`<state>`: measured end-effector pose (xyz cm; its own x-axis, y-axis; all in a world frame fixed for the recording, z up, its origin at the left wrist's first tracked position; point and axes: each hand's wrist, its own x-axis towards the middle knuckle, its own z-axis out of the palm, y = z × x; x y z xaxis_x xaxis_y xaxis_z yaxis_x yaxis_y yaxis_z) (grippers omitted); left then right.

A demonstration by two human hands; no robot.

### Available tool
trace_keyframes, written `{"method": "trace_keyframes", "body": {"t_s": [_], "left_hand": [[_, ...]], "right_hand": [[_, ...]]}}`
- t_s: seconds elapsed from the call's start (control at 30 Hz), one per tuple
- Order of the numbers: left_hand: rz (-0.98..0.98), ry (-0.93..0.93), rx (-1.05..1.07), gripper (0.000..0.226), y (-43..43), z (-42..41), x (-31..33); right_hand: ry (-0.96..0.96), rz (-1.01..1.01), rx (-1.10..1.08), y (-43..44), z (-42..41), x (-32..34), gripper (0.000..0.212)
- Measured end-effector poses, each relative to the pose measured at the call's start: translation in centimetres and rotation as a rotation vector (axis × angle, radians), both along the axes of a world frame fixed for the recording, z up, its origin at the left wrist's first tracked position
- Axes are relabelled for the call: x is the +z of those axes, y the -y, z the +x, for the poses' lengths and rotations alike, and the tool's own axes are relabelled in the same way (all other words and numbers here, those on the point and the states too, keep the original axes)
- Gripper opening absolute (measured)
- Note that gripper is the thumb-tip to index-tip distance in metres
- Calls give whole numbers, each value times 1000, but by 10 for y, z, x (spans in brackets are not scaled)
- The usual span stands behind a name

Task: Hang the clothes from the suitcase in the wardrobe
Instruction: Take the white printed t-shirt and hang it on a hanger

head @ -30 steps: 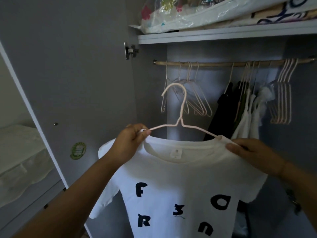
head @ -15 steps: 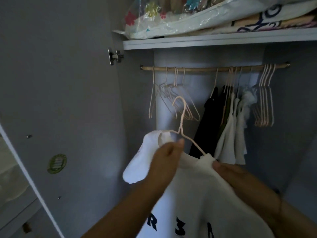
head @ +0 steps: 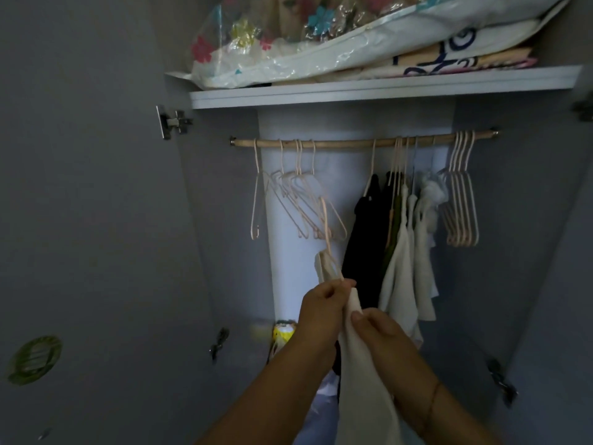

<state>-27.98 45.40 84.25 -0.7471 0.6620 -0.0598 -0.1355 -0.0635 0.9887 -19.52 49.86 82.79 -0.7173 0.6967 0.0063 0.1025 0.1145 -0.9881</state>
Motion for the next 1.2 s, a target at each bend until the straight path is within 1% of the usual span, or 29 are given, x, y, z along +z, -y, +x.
{"method": "trace_keyframes", "body": {"t_s": [0.17, 0.23, 0.33, 0.43, 0.5, 0.53, 0.57, 0.63, 0.73, 0.83, 0.97, 1.13, 1.2], "left_hand": [[-18, -29, -22, 19, -36, -20, -1], [-36, -36, -96, 20, -53, -21, -3], [-30, -45, -216, 14, -76, -14, -10], [-30, -48, -314, 22, -92, -9, -17], [-33, -28, -344, 21, -102, -14, -18], [-19, -9, -349, 16, -107, -18, -18], [-3, 9, -346, 17, -112, -23, -17], [19, 39, -322, 27, -120, -34, -14], [45, 62, -290, 31, -129, -49, -5], [30, 42, -257, 33, -142, -66, 4], [32, -16, -223, 34, -163, -85, 16], [56, -11, -150, 31, -191, -113, 30], [61, -10, -140, 31, -203, -123, 38]], "right_hand": [[-34, 23, -121, -26, -25, -9, 26], [-52, -4, -206, -40, -33, -16, 30], [-51, 29, -285, -54, -30, -29, 23], [-149, 17, -342, -59, -21, -30, 20], [-177, 22, -356, -65, -23, -27, 23], [-170, 34, -354, -70, -27, -25, 23], [-162, 37, -350, -75, -32, -22, 23], [-168, 27, -340, -85, -43, -16, 24], [-184, 48, -298, -97, -55, -6, 24], [-161, 97, -266, -117, -66, 0, 25], [-167, 103, -221, -141, -82, 10, 35], [-159, 71, -133, -164, -96, 20, 28], [-172, 88, -122, -171, -95, 21, 20]]}}
